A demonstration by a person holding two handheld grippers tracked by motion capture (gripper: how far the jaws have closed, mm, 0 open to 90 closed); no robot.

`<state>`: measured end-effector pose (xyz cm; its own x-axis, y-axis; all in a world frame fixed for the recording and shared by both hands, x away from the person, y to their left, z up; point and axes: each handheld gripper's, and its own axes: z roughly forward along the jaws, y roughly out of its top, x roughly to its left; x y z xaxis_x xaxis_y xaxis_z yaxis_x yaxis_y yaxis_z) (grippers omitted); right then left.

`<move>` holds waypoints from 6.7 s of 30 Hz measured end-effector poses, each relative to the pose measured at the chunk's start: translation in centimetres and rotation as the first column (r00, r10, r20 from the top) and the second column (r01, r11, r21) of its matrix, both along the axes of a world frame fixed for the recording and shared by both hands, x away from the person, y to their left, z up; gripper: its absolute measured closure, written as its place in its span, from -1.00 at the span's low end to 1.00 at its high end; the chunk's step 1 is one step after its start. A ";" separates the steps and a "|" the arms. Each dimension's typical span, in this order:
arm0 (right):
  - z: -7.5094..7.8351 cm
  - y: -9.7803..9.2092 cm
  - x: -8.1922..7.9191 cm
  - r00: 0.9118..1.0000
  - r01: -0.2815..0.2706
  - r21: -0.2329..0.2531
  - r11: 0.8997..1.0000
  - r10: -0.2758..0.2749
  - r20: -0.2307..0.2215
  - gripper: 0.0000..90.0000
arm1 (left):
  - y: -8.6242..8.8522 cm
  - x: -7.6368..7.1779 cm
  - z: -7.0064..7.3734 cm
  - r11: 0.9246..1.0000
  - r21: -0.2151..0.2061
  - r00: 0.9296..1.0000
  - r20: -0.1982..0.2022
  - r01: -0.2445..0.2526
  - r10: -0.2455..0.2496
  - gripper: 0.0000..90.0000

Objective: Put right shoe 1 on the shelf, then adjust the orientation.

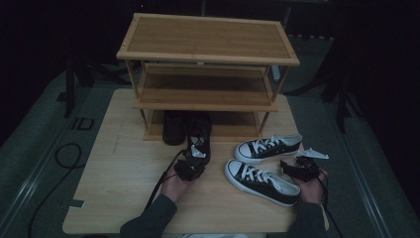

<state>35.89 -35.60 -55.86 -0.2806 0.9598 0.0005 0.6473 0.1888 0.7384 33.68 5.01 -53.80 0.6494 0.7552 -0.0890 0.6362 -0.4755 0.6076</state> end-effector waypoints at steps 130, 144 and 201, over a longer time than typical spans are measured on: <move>0.0 0.0 0.0 1.000 0.000 -0.001 1.000 0.000 0.000 -0.39 | 4.7 3.1 -0.8 0.987 -0.139 0.992 0.084 -0.085 0.097 0.45; 0.0 0.1 0.0 1.000 -0.020 -0.004 1.000 0.019 -0.005 -0.48 | 3.6 2.9 -1.0 0.989 -0.134 0.994 0.079 -0.064 0.075 0.39; 7.1 4.1 -5.4 0.812 -0.582 -0.059 0.811 0.574 -0.109 0.71 | -7.7 11.5 -0.5 0.977 0.036 0.959 0.206 -0.208 0.197 0.99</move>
